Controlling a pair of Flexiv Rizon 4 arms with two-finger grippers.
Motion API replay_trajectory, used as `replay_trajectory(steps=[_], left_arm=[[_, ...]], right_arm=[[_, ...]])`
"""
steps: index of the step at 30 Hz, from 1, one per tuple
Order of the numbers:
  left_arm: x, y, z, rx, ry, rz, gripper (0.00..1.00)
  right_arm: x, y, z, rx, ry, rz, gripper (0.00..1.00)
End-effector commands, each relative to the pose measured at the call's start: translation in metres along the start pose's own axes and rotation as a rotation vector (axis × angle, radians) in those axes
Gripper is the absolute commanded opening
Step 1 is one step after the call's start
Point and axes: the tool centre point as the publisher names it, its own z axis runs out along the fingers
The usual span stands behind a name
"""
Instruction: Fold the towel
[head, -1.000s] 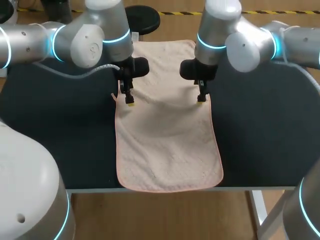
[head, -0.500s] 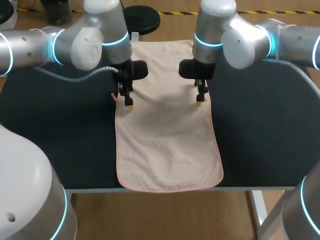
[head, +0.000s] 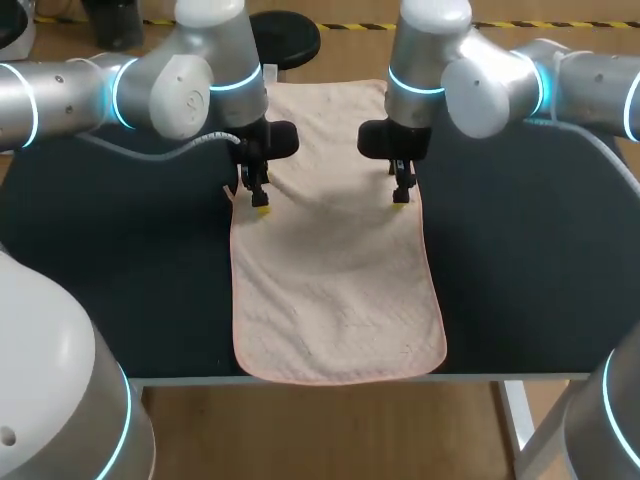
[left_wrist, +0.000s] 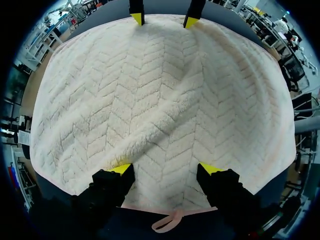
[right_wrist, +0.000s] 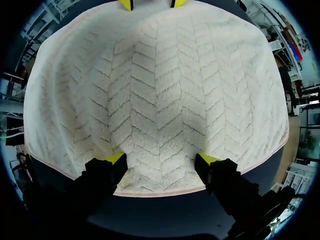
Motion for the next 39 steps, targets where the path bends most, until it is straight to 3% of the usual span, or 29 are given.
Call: replay_trajectory(steps=[1, 13, 25, 31, 39], left_arm=[[0.001, 0.001, 0.008, 0.006, -0.009, 0.004, 0.0], [0.007, 0.0, 0.006, 0.029, -0.029, 0.018, 0.0], [0.009, -0.001, -0.026, 0.04, -0.089, 0.025, 0.0], [0.007, -0.009, -0.063, 0.052, -0.177, 0.031, 0.0], [0.001, -0.013, -0.135, 0.059, -0.384, 0.027, 0.0]], right_arm=[[0.0, -0.001, 0.002, 0.003, -0.001, 0.001, 0.0], [0.01, -0.003, -0.004, -0.009, 0.002, 0.005, 0.0], [0.012, -0.006, -0.018, -0.015, -0.021, 0.019, 0.0], [0.003, -0.006, -0.057, -0.049, -0.094, 0.026, 0.0], [-0.018, -0.01, -0.127, -0.104, -0.252, 0.016, 0.0]])
